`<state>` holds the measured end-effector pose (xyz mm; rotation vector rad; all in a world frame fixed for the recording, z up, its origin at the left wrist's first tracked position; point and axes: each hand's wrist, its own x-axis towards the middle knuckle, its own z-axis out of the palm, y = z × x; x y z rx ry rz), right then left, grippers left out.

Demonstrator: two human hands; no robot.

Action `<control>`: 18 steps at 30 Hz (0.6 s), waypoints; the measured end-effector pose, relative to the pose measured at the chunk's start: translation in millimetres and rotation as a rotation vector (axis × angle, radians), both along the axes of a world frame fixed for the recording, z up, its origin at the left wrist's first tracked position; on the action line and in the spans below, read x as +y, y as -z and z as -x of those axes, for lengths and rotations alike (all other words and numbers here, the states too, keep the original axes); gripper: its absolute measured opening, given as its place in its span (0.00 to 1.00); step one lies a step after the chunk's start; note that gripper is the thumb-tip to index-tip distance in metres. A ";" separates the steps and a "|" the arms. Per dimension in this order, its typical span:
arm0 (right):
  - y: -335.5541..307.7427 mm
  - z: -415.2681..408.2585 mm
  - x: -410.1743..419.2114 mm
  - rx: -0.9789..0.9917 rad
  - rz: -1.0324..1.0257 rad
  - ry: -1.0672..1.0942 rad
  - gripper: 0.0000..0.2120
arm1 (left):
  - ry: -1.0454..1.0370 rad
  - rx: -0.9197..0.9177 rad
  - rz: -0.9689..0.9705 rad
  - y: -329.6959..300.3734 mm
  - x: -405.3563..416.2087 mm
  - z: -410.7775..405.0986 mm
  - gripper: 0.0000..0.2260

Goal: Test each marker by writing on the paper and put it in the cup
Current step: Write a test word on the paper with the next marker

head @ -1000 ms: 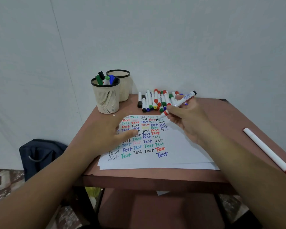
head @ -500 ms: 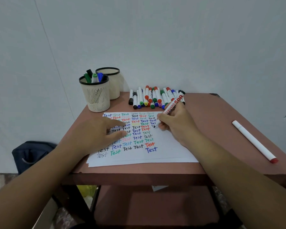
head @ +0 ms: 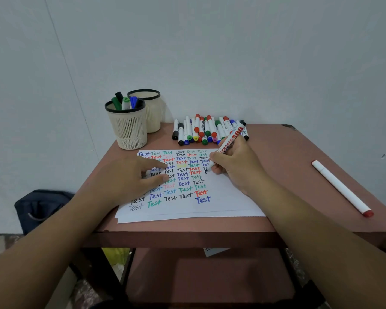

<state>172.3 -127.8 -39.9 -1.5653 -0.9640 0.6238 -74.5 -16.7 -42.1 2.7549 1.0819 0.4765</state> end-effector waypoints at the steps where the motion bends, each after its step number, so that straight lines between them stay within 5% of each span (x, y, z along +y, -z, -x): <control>1: 0.4 -0.5 0.9 0.009 -0.006 0.003 0.13 | 0.000 0.000 0.002 0.0 0.1 -0.2 0.22; 18: 1.7 0.0 0.1 -0.053 -0.038 0.051 0.13 | -0.005 -0.007 0.013 1.0 1.7 0.6 0.21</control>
